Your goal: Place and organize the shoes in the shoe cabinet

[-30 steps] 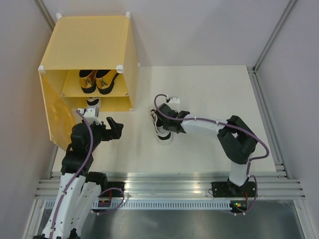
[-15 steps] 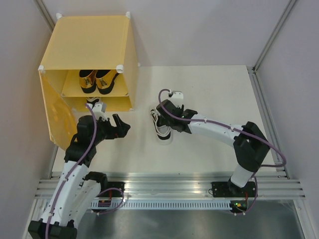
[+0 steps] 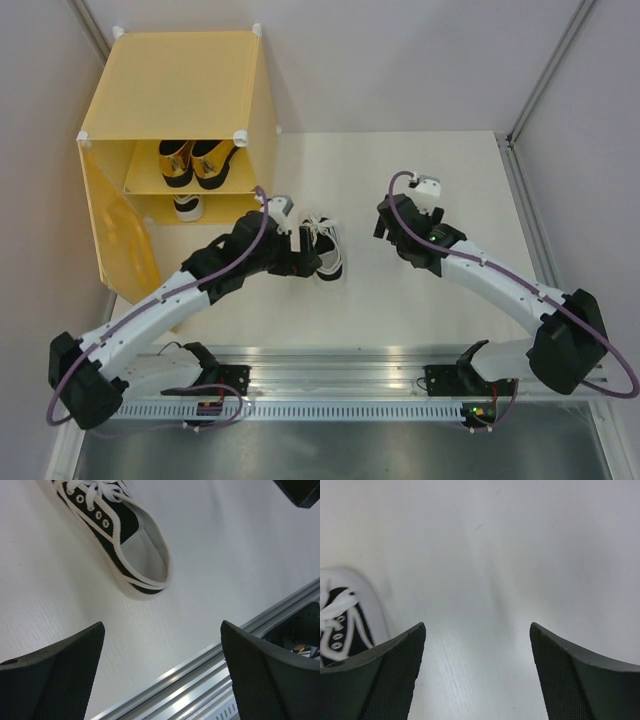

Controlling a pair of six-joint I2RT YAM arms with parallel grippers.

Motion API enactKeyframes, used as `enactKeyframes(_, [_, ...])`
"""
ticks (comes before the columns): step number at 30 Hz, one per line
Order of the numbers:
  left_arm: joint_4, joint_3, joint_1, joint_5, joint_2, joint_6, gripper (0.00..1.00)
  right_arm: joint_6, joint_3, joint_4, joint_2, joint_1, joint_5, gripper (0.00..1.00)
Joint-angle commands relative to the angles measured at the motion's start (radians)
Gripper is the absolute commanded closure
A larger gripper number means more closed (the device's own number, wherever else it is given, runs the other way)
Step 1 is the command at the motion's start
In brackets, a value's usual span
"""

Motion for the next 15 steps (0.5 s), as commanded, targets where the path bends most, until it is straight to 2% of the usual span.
enactKeyframes(1, [0.015,0.099,-0.102,-0.165,0.111,-0.071,0.00,-0.015,-0.088,-0.030,-0.106,-0.077,0.040,0.11])
enactKeyframes(7, [0.010,0.261,-0.210,-0.308,0.366,-0.076,0.03,-0.035,-0.231,-0.032,-0.245,-0.169,0.022,0.09])
enactKeyframes(15, [-0.008,0.373,-0.234,-0.374,0.590,-0.080,0.09,-0.035,-0.363,-0.032,-0.324,-0.201,0.002,0.07])
